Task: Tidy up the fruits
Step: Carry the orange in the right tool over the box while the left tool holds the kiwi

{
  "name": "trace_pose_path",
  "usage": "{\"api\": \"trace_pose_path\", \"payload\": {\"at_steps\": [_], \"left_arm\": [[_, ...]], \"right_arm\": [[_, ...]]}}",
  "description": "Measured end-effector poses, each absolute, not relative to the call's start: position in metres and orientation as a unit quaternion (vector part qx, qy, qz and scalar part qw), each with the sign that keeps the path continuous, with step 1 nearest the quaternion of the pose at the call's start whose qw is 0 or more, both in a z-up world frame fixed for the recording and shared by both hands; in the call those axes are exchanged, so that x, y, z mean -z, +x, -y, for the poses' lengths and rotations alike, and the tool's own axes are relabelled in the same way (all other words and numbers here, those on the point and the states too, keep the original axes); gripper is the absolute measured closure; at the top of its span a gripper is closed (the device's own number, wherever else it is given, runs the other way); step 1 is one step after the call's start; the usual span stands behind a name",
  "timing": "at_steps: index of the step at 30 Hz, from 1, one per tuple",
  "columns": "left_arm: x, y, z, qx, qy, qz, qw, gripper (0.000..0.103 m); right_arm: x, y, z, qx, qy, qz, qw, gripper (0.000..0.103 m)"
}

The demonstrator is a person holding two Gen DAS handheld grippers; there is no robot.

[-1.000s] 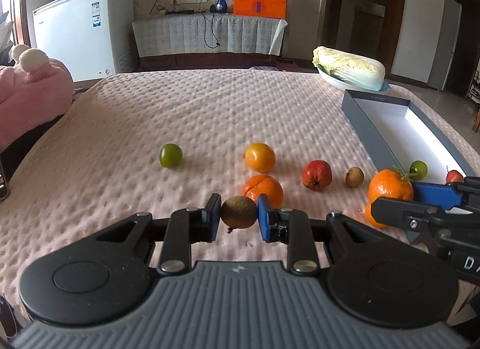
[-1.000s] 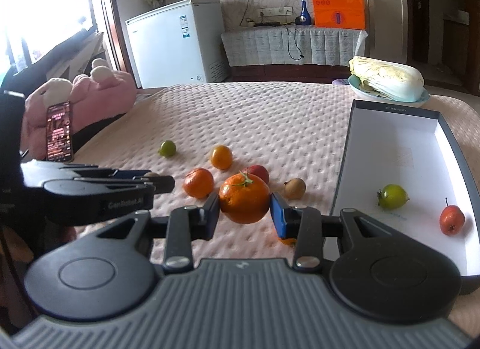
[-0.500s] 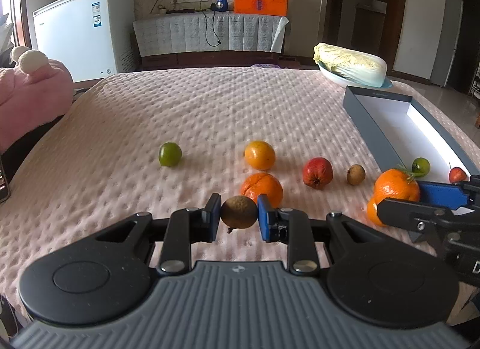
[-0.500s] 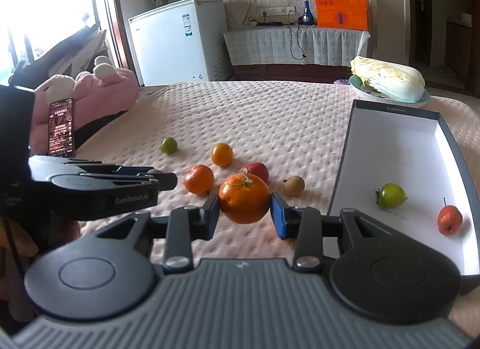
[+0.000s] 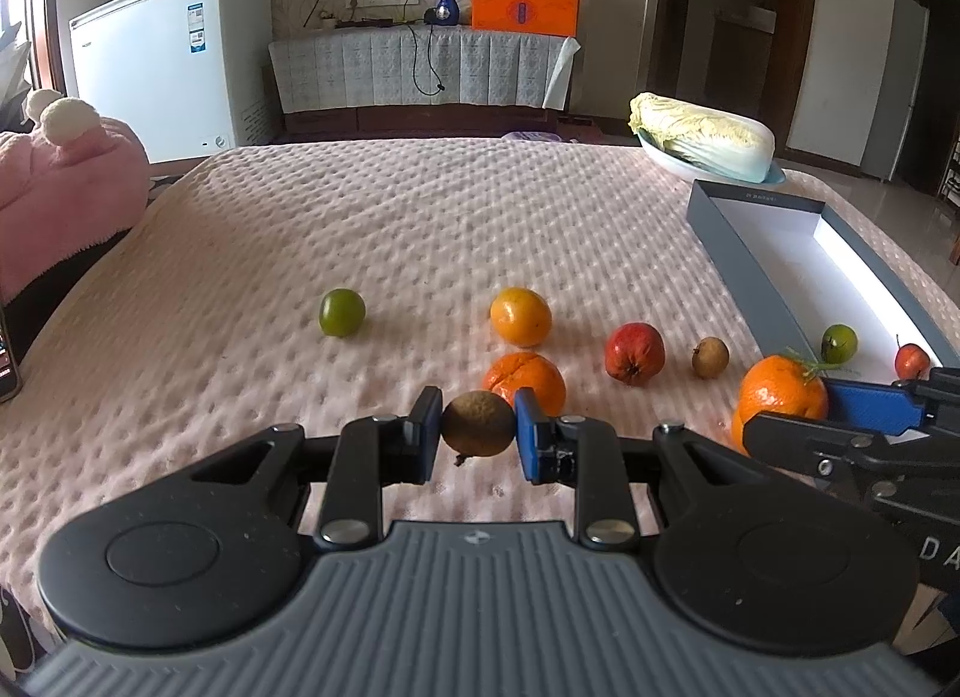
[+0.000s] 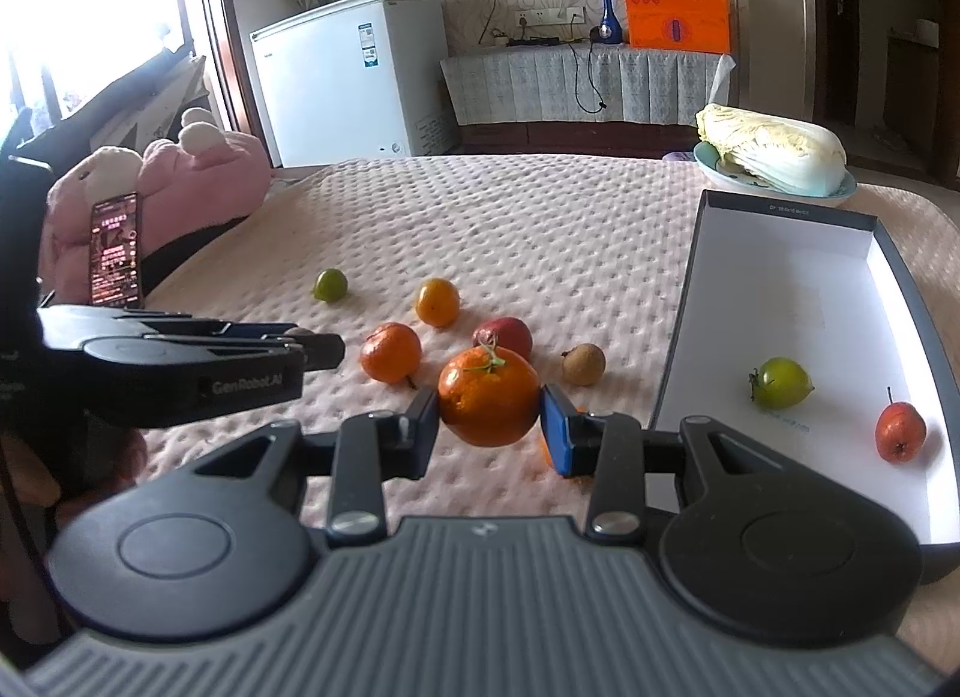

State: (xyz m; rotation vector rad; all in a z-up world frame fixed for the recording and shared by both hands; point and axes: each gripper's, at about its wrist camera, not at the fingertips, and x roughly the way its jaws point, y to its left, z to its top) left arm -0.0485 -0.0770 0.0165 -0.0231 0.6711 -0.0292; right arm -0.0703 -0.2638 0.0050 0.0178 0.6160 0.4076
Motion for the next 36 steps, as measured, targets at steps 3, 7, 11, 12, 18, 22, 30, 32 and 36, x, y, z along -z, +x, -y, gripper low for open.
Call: {"api": "trace_pose_path", "payload": {"at_steps": [3,7,11,12,18,22,30,32,36], "left_arm": [[-0.018,-0.049,0.076,0.016,-0.013,-0.328,0.945,0.072],[-0.019,-0.049,0.077,0.016,-0.013,-0.326,0.945,0.072],[-0.021,-0.050,0.081,0.018,-0.012,-0.325,0.946,0.072],[-0.021,-0.051,0.082,0.018,-0.010,-0.324,0.946,0.072],[-0.023,-0.050,0.084,0.015,-0.014,-0.322,0.947,0.072],[-0.024,-0.050,0.085,0.015,-0.017,-0.321,0.947,0.072],[-0.026,-0.050,0.083,0.017,-0.027,-0.317,0.948,0.072],[-0.026,-0.050,0.082,0.015,-0.028,-0.317,0.948,0.072],[-0.026,-0.051,0.084,0.017,-0.022,-0.316,0.949,0.072]], "right_arm": [[-0.005,-0.071,0.264,-0.199,0.008,-0.300,0.933,0.064],[-0.005,-0.071,0.266,-0.195,0.010,-0.301,0.933,0.064],[-0.006,-0.073,0.266,-0.197,0.011,-0.299,0.934,0.064],[-0.007,-0.075,0.266,-0.198,0.010,-0.298,0.934,0.064],[-0.009,-0.079,0.269,-0.200,0.006,-0.294,0.935,0.064],[-0.009,-0.081,0.268,-0.199,0.007,-0.296,0.934,0.064],[-0.034,-0.078,0.269,-0.239,-0.043,-0.310,0.919,0.064],[-0.036,-0.079,0.273,-0.247,-0.070,-0.308,0.916,0.064],[-0.018,-0.084,0.290,-0.245,-0.046,-0.315,0.916,0.064]]}}
